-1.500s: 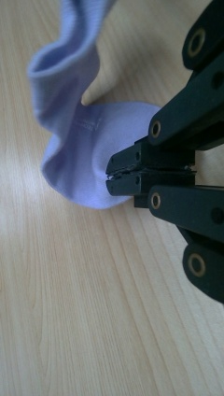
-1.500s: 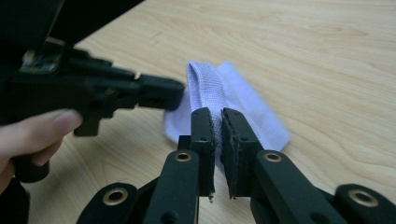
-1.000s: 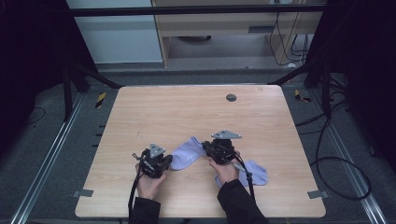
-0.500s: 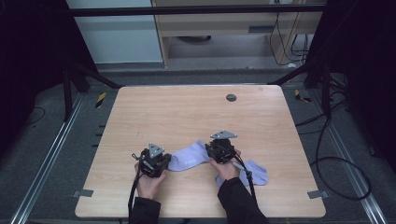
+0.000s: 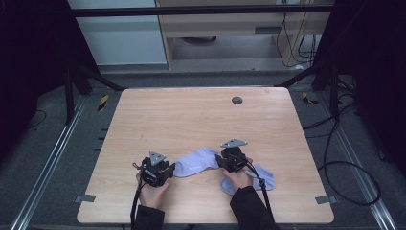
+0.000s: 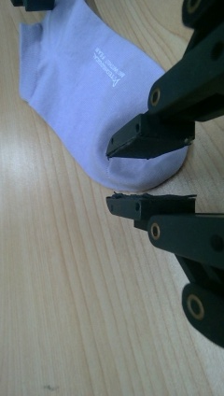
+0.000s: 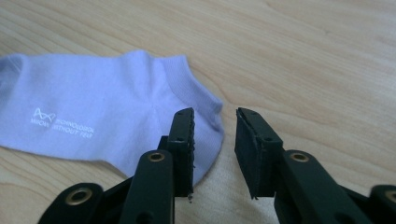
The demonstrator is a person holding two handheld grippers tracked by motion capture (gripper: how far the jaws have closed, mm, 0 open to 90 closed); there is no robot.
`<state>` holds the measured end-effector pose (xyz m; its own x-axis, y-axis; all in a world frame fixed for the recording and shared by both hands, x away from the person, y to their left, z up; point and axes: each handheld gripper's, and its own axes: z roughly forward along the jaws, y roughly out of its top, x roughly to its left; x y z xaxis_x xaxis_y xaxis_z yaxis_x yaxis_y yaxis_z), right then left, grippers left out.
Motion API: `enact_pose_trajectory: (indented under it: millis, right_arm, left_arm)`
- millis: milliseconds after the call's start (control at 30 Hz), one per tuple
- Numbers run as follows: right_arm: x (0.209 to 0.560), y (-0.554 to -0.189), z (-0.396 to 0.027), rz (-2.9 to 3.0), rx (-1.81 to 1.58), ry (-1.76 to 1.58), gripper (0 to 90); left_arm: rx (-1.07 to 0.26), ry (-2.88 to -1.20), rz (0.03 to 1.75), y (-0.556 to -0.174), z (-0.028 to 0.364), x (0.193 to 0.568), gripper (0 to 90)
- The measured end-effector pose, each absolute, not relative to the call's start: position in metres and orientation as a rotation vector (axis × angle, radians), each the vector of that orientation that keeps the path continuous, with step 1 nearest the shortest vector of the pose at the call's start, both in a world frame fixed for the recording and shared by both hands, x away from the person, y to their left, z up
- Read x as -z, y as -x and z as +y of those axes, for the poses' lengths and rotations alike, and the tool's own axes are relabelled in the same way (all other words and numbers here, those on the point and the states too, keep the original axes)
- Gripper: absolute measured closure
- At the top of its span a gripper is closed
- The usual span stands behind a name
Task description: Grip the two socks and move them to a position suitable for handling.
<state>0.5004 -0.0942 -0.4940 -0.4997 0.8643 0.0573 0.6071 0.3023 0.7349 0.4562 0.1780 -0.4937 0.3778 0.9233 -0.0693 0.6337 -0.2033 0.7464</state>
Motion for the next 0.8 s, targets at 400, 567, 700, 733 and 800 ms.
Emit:
enact_pose_trajectory:
  millis: [400,567,700,733,800]
  right_arm:
    - [0.499,-0.496,-0.092,2.264,-1.008,-1.328,88.4]
    - [0.497,-0.494,-0.092,2.262,-1.023,-1.335,89.7]
    - [0.489,-0.486,-0.089,2.264,-1.086,-1.300,89.8]
    - [0.487,-0.484,-0.088,2.267,-1.102,-1.289,89.8]
    - [0.485,-0.478,-0.082,2.275,-1.129,-1.272,89.8]
  left_arm:
    - [-0.517,-1.947,1.361,-0.458,0.171,0.500,86.4]
    - [-0.545,-1.924,1.349,-0.458,0.175,0.496,87.5]
    - [-0.591,-1.871,1.358,-0.459,0.188,0.484,87.6]
    - [-0.602,-1.866,1.361,-0.459,0.190,0.482,87.6]
    - [-0.633,-1.868,1.372,-0.460,0.196,0.479,87.5]
